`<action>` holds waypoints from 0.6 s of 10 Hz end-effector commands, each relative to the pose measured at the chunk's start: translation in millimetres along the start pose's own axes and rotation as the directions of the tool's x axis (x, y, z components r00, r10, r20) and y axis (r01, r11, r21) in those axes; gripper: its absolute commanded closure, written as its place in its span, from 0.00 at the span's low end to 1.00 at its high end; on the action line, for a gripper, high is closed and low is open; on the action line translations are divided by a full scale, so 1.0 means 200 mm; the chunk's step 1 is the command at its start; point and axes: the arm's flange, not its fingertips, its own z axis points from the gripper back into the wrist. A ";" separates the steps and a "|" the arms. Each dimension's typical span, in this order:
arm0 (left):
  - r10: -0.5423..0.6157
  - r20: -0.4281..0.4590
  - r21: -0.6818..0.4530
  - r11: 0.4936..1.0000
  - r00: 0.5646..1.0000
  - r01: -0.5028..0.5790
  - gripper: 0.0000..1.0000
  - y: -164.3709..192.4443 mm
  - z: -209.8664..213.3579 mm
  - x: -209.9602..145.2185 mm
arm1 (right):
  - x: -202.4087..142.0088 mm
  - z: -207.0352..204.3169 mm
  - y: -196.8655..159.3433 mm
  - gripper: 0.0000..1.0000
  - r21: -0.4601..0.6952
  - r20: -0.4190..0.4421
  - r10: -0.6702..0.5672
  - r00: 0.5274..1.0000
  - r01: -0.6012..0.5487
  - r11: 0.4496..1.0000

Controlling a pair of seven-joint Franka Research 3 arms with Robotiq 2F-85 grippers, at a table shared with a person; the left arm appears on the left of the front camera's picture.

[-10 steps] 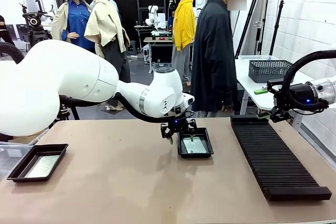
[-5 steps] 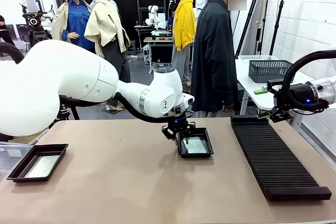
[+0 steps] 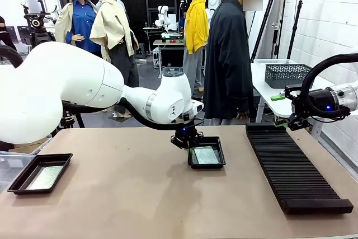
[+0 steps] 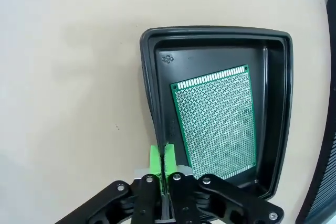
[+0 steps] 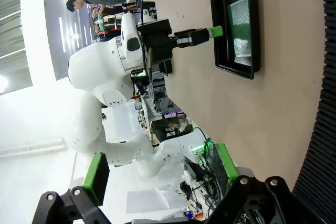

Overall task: Inspect and transfer BCBs to ESD trays.
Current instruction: Pick up the ESD tray and place it on the left side of the table.

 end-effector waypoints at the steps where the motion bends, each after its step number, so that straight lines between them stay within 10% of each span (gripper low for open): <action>1: -0.005 0.005 -0.004 1.000 1.000 0.005 1.00 -0.01 0.00 -0.01 | -0.01 -0.01 0.00 0.00 -0.010 0.006 -0.006 1.000 0.006 1.000; 6: -0.005 0.005 -0.004 1.000 1.000 0.005 1.00 -0.01 0.00 -0.01 | -0.01 -0.01 0.00 0.00 -0.010 0.006 -0.006 1.000 0.006 1.000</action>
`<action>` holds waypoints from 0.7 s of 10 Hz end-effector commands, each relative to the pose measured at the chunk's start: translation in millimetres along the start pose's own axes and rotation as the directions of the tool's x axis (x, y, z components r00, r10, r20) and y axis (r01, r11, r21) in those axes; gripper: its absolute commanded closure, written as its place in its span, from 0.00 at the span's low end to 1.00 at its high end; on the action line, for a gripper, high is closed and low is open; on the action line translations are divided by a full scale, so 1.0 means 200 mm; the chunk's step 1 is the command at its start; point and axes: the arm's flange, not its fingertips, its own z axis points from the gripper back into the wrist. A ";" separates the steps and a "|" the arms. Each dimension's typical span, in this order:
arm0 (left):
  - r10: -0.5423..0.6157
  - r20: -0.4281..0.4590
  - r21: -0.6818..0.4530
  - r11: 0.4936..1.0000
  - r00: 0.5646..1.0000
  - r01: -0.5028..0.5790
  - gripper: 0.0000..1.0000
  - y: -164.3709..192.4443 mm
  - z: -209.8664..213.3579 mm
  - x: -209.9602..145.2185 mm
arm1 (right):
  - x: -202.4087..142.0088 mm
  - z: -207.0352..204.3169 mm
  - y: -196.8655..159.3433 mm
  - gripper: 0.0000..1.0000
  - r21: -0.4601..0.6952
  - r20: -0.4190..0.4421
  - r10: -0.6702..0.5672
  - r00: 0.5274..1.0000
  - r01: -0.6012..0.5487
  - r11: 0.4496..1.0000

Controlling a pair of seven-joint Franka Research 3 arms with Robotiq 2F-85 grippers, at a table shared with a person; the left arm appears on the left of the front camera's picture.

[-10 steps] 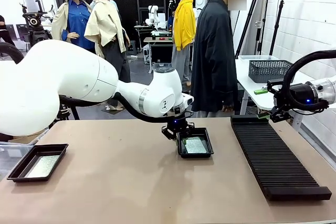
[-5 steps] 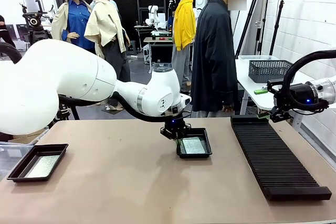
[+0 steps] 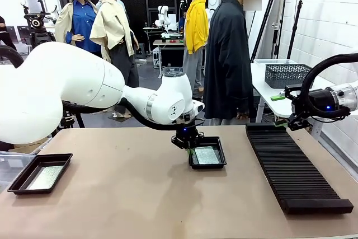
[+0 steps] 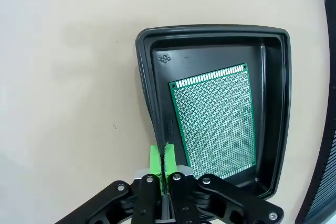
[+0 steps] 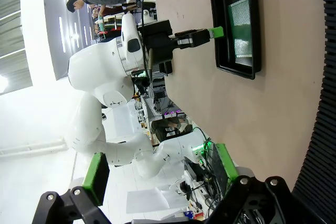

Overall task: Inspect and transfer BCBs to ESD trays.
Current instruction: Pick up the ESD tray and place it on the left side of the table.

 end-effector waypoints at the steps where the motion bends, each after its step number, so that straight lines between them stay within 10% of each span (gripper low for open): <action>1: -0.002 0.005 -0.002 1.000 1.000 0.002 1.00 0.00 0.00 0.00 | -0.01 -0.01 0.00 0.00 -0.010 0.006 -0.006 1.000 0.006 1.000; 7: 0.010 -0.052 -0.028 1.000 0.999 -0.012 1.00 0.40 0.15 0.03 | -0.01 -0.01 0.00 0.00 -0.010 0.006 -0.006 1.000 0.006 1.000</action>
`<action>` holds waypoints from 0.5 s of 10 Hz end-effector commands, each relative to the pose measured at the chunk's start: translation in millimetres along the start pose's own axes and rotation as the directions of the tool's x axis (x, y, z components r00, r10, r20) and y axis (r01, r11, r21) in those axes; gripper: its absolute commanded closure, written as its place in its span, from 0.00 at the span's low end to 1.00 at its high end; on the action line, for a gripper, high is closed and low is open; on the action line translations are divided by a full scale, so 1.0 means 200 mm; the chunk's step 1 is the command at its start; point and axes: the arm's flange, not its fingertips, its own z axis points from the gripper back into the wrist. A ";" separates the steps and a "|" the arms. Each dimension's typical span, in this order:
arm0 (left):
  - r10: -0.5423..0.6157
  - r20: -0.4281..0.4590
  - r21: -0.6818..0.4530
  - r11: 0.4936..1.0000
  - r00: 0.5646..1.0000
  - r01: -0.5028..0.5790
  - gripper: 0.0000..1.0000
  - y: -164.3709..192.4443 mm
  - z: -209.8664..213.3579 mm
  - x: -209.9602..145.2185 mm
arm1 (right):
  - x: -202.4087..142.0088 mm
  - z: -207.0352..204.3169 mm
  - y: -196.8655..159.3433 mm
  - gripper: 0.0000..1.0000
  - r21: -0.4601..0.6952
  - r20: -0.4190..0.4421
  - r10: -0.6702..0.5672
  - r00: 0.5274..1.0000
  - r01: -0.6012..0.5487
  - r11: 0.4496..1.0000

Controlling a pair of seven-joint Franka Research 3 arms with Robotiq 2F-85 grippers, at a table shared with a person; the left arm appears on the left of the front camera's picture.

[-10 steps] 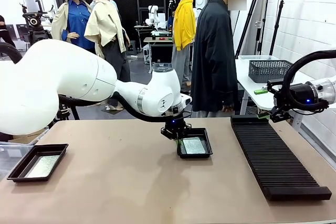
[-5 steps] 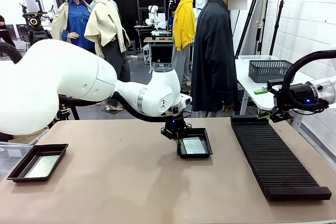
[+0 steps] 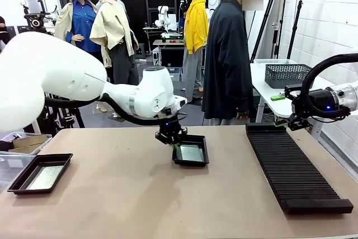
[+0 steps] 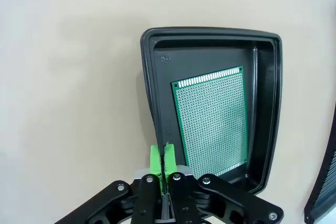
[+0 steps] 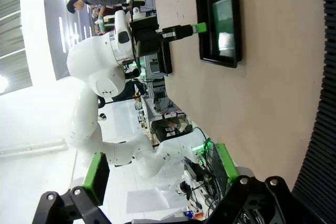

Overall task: Inspect and transfer BCBs to ESD trays.
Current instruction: Pick up the ESD tray and place it on the left side of the table.

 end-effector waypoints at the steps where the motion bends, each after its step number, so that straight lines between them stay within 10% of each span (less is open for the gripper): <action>1: -0.004 -0.036 -0.027 1.000 0.999 0.003 1.00 0.14 0.05 -0.06 | -0.01 -0.01 0.00 0.00 -0.010 0.006 -0.006 1.000 0.006 1.000; 5: 0.023 -0.032 -0.046 0.999 0.999 -0.024 1.00 0.42 0.06 -0.14 | -0.01 -0.01 0.00 0.00 -0.010 0.006 -0.006 1.000 0.006 1.000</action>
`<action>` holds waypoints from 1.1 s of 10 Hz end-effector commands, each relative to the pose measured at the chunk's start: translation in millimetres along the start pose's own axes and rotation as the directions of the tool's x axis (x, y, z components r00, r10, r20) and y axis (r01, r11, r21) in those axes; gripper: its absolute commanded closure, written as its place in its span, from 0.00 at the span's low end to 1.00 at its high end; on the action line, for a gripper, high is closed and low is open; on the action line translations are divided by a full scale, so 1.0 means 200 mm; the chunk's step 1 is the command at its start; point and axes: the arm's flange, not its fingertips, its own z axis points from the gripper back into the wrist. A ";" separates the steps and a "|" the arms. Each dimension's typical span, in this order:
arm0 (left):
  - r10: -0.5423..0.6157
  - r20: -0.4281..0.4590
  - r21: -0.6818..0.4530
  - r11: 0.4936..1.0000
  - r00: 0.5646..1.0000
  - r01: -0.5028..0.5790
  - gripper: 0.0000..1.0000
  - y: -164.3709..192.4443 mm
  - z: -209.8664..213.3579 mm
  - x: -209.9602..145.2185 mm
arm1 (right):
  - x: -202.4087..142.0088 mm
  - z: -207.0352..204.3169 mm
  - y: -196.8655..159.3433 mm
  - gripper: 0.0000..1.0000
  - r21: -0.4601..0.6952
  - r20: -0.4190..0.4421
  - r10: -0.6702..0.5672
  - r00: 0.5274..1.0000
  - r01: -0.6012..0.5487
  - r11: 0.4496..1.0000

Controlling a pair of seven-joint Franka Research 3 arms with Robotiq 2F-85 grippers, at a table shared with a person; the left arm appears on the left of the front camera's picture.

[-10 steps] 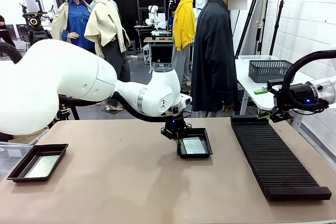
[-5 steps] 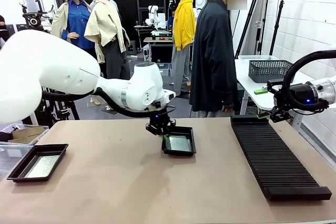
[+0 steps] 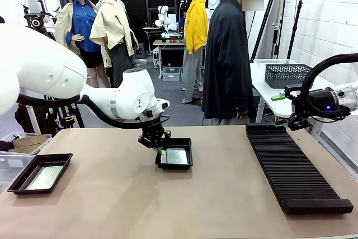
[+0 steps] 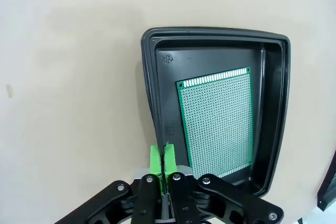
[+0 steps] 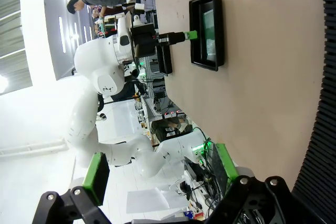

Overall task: Inspect and transfer BCBs to ESD trays.
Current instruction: Pick up the ESD tray and place it on the left side of the table.

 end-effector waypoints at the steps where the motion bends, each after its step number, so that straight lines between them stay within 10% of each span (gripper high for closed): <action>1: -0.003 0.022 -0.040 0.999 1.000 0.004 1.00 0.14 0.04 -0.09 | -0.01 -0.01 0.00 0.00 -0.010 0.005 -0.006 1.000 0.006 1.000; 11: -0.062 0.030 -0.054 0.997 0.998 0.063 1.00 0.62 0.11 -0.14 | -0.01 -0.01 0.00 0.00 -0.010 0.005 -0.006 1.000 0.006 1.000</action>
